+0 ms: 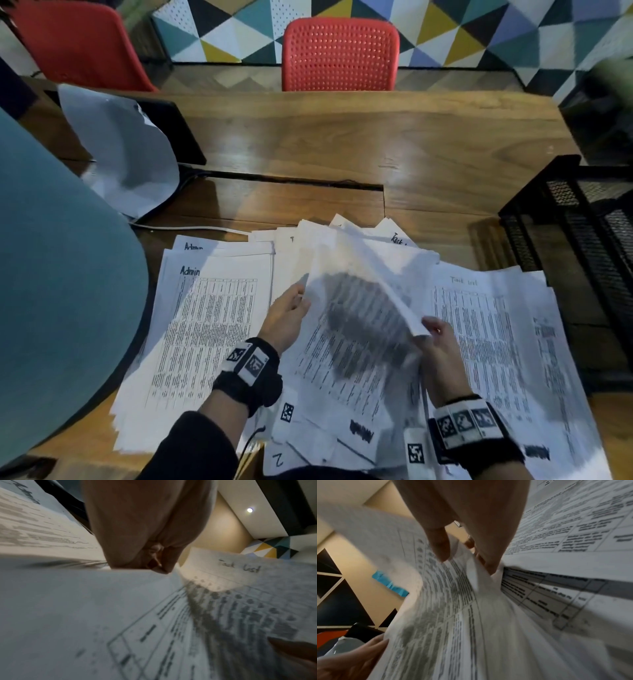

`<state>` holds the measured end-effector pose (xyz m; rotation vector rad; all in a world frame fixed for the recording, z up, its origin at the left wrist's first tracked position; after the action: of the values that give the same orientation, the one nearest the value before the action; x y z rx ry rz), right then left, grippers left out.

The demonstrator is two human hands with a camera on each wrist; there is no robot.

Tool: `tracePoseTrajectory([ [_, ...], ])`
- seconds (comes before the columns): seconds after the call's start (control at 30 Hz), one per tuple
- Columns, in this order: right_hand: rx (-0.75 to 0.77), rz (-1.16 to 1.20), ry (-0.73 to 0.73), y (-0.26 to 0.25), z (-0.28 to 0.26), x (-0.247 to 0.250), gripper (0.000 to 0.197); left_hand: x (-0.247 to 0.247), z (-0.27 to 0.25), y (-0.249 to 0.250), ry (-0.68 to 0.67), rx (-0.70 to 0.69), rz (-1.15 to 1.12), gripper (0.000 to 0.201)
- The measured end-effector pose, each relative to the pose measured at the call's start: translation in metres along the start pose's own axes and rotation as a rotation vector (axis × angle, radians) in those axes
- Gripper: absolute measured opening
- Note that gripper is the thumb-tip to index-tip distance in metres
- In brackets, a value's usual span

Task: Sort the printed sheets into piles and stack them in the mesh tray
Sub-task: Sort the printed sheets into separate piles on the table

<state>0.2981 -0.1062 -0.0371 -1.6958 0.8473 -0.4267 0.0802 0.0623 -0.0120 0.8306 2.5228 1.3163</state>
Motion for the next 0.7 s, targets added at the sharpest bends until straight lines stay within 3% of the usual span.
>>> tracePoseTrajectory([
  [0.07,-0.086,0.008,-0.07,0.006,-0.003,-0.006,0.069,-0.003,0.002,0.004,-0.002,-0.073,0.126,0.018],
  [0.1,-0.107,-0.01,-0.091,0.008,-0.005,-0.007,0.074,-0.001,0.005,0.008,0.049,-0.121,0.248,0.018],
  [0.13,-0.102,-0.027,-0.132,0.005,-0.01,-0.009,0.064,0.006,0.012,0.012,0.139,-0.16,0.386,0.017],
  [0.2,-0.093,-0.074,-0.17,0.002,-0.017,-0.011,0.023,0.021,0.028,0.021,0.307,-0.172,0.596,0.019],
  [0.23,-0.078,-0.126,-0.175,0.004,-0.017,-0.013,0.015,0.027,0.036,0.025,0.351,-0.158,0.661,0.025],
  [0.3,-0.141,-0.144,-0.204,0.013,-0.015,-0.013,0.023,0.034,0.051,0.03,0.347,-0.074,0.729,0.034],
  [0.37,-0.163,-0.089,-0.26,0.008,-0.015,-0.024,0.01,0.035,0.063,0.028,0.285,0.037,0.716,0.038],
  [0.43,-0.068,-0.047,-0.295,0.006,-0.008,-0.028,0.017,0.031,0.061,0.03,0.239,0.067,0.683,0.031],
  [0.5,-0.068,-0.114,-0.239,0.005,-0.011,-0.023,0.027,0.026,0.058,0.031,0.194,0.019,0.614,0.021],
  [0.57,-0.064,-0.112,-0.183,0.005,-0.013,-0.015,0.034,0.02,0.05,0.035,0.13,-0.054,0.459,0.024],
  [0.7,0.002,-0.187,-0.119,0.001,-0.012,-0.015,0.03,0.016,0.038,0.04,0.01,-0.081,0.136,0.011],
])
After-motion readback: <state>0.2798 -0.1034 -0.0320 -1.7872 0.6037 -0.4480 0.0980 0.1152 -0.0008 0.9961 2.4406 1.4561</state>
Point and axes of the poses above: each hand's wrist, its own z-axis towards the middle knuckle, its own x-axis out of the back of the hand, y = z × x, the point moved 7 cm from there along z, towards the middle knuckle, and after that the axes turned 9 degrees about x, right-handed, at the moved point
